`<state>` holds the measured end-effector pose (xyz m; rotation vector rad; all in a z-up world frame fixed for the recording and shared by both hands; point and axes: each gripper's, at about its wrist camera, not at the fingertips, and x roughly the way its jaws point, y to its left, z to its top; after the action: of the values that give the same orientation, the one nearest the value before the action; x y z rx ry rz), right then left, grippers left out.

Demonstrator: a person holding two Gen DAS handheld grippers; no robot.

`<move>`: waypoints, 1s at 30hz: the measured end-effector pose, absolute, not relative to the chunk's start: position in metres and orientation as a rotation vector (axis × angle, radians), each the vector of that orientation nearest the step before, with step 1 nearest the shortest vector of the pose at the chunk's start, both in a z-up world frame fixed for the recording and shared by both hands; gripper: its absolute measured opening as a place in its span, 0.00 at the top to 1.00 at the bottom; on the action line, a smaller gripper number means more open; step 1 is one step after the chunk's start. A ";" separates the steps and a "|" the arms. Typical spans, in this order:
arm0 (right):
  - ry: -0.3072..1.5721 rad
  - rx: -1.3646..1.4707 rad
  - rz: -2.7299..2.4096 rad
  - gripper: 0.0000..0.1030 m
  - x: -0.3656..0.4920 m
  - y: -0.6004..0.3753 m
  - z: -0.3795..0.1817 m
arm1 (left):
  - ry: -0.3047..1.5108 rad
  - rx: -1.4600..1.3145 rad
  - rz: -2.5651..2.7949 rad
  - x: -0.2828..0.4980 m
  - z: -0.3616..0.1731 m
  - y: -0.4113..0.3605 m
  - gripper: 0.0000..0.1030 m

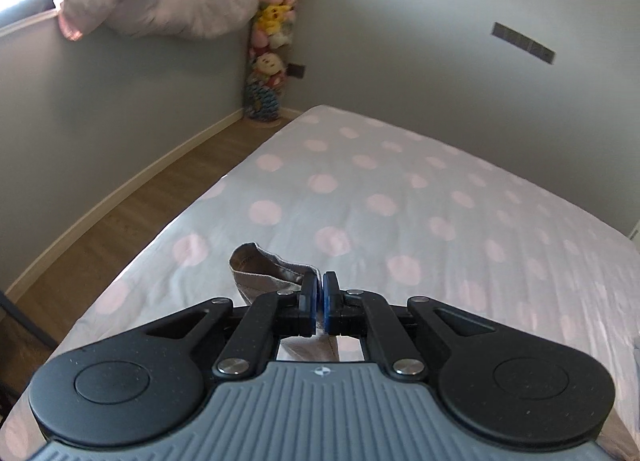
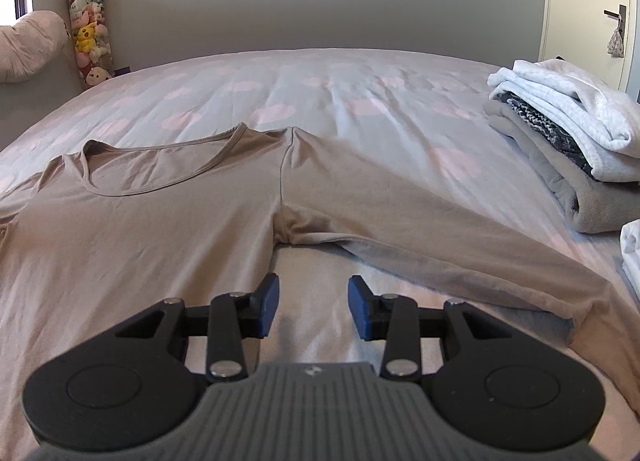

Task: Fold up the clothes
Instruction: 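Lift the held sleeve cuff up off the bed with the left gripper, then fold the sleeve across the shirt body with the left gripper and release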

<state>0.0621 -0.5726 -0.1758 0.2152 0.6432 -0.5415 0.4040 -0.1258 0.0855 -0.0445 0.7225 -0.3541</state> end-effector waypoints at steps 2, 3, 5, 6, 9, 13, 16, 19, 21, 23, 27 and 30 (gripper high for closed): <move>0.631 0.218 -0.529 0.60 0.061 -0.572 -0.174 | 0.697 -0.021 -0.423 0.392 0.101 -0.166 0.99; 0.625 0.217 -0.525 0.60 0.060 -0.572 -0.174 | 0.686 -0.007 -0.457 0.385 0.107 -0.186 0.99; 0.627 0.207 -0.535 0.60 0.059 -0.573 -0.173 | 0.669 0.019 -0.524 0.370 0.114 -0.226 0.99; 0.627 0.202 -0.540 0.60 0.059 -0.573 -0.173 | 0.664 0.030 -0.556 0.363 0.115 -0.245 0.99; 0.648 0.192 -0.565 0.60 0.058 -0.577 -0.174 | 0.666 0.063 -0.641 0.343 0.112 -0.298 0.99; 0.684 0.187 -0.591 0.60 0.057 -0.585 -0.177 | 0.692 0.081 -0.740 0.324 0.096 -0.359 0.99; 0.705 0.178 -0.595 0.59 0.056 -0.588 -0.178 | 0.722 0.103 -0.803 0.311 0.079 -0.394 0.99; 0.709 0.175 -0.599 0.59 0.055 -0.591 -0.179 | 0.757 0.132 -0.855 0.298 0.058 -0.428 0.99; 0.702 0.185 -0.596 0.59 0.054 -0.593 -0.179 | 0.785 0.143 -0.881 0.289 0.042 -0.447 0.99; 0.697 0.201 -0.591 0.59 0.054 -0.595 -0.179 | 0.814 0.154 -0.911 0.277 0.028 -0.467 0.99; 0.696 0.220 -0.578 0.59 0.056 -0.599 -0.181 | 0.881 0.185 -0.962 0.254 -0.005 -0.500 0.99; 0.691 0.236 -0.576 0.59 0.055 -0.601 -0.182 | 0.949 0.201 -0.978 0.245 -0.040 -0.515 0.99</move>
<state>0.0554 -0.6011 -0.1817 0.2359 0.6915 -0.5764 0.2453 -0.5147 -0.0397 0.2012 0.9494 -0.9777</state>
